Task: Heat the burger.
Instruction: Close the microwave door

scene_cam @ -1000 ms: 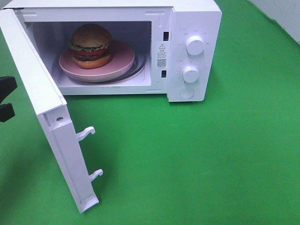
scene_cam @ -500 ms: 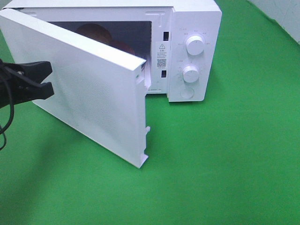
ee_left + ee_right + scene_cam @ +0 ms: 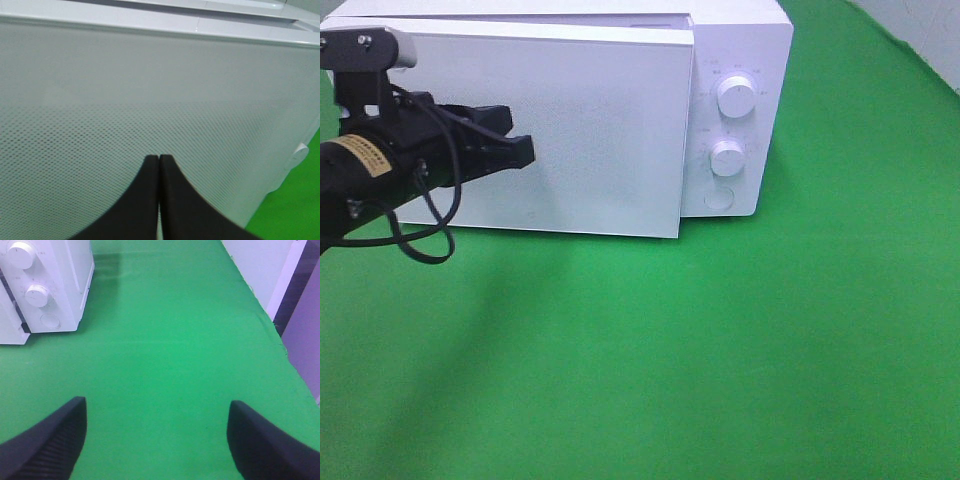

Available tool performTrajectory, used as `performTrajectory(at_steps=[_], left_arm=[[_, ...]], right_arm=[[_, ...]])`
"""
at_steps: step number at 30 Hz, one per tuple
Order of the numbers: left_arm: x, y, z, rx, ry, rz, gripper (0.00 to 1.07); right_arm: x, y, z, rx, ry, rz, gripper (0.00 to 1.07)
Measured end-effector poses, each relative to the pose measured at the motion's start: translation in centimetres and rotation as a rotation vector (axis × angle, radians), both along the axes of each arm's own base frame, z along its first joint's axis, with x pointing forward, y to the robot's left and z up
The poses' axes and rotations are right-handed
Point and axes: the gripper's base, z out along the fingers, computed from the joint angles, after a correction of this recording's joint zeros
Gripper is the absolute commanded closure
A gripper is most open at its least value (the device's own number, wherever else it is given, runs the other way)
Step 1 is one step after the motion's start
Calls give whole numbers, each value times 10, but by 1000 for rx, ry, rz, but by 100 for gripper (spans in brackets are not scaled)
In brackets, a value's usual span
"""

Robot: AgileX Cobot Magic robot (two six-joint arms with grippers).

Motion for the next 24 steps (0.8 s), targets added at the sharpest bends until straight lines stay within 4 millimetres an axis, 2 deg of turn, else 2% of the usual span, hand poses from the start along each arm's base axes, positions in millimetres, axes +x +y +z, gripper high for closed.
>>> performTrajectory(at_steps=[11, 18, 24], left_arm=[[23, -41, 0, -22, -10, -50, 107], [40, -55, -3, -18, 4, -55, 107], [45, -69, -6, 6, -3, -97, 107]], right_arm=[[0, 0, 0, 0, 0, 0, 33], [0, 0, 0, 0, 0, 0, 33], [0, 0, 0, 0, 0, 0, 33]])
